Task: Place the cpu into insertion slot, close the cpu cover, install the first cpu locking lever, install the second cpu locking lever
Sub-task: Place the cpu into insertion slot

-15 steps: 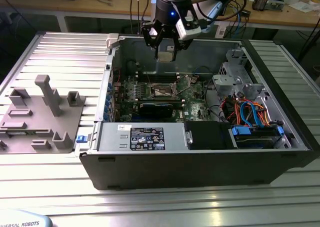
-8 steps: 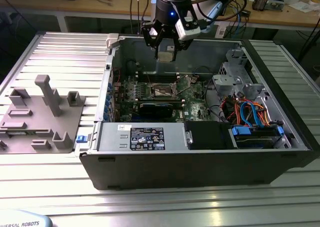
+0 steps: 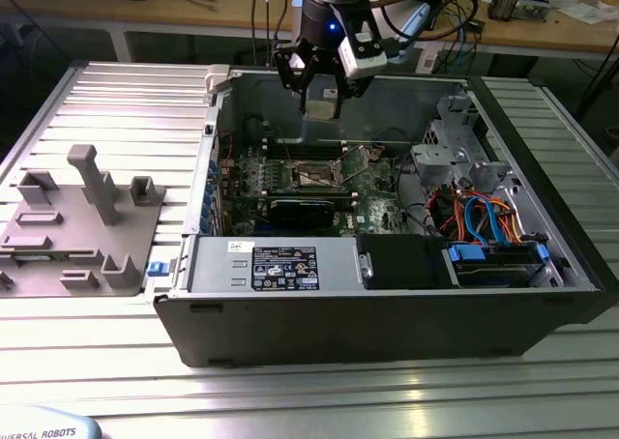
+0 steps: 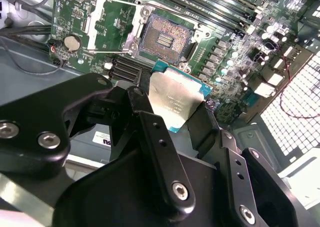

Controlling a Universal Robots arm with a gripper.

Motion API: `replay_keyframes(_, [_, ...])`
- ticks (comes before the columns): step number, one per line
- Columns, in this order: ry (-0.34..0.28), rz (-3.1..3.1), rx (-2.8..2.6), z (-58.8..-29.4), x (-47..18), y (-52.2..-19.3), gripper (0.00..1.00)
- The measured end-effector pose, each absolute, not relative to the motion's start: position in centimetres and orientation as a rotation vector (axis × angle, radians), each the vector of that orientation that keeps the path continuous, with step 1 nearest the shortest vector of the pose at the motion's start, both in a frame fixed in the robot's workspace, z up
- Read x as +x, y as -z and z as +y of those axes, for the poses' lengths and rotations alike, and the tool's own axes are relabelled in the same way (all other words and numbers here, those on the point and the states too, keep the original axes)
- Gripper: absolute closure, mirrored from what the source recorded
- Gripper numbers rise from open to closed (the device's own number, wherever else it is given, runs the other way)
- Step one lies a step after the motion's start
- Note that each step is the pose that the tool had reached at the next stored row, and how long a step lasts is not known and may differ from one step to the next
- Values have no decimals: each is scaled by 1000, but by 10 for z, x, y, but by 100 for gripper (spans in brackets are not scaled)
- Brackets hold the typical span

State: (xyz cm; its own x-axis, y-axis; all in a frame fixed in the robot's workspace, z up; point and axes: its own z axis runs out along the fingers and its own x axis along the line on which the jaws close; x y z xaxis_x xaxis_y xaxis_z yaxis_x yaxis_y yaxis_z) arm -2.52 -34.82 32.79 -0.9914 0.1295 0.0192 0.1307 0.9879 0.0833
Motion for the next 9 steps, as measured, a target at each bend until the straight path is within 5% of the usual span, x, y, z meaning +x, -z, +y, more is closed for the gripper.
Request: replay_keyframes(9, [132, -3117, -229, -348, -25, -328, 46])
